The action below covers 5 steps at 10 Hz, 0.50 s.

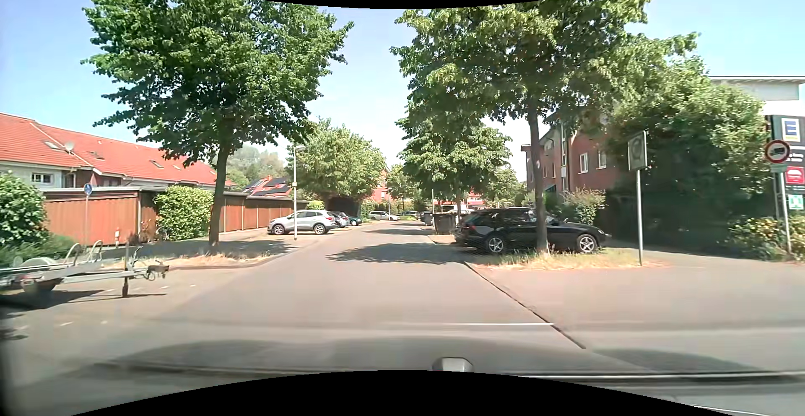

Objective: Follow the waypoints while adhering to traffic rules and regulations

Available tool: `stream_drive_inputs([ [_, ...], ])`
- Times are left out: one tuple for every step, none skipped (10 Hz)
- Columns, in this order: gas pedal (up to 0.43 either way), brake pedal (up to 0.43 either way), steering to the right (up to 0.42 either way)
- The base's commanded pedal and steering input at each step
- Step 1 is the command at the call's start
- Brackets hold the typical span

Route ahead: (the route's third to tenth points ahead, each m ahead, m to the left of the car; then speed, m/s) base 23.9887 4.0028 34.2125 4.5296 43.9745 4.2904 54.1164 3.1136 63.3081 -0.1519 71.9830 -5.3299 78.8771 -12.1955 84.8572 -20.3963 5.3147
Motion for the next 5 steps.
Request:
stream_drive_inputs([
  [0.197, 0.018, -0.084],
  [0.197, 0.018, -0.081],
  [0.197, 0.018, -0.076],
  [0.197, 0.018, -0.07],
  [0.197, 0.018, -0.065],
])
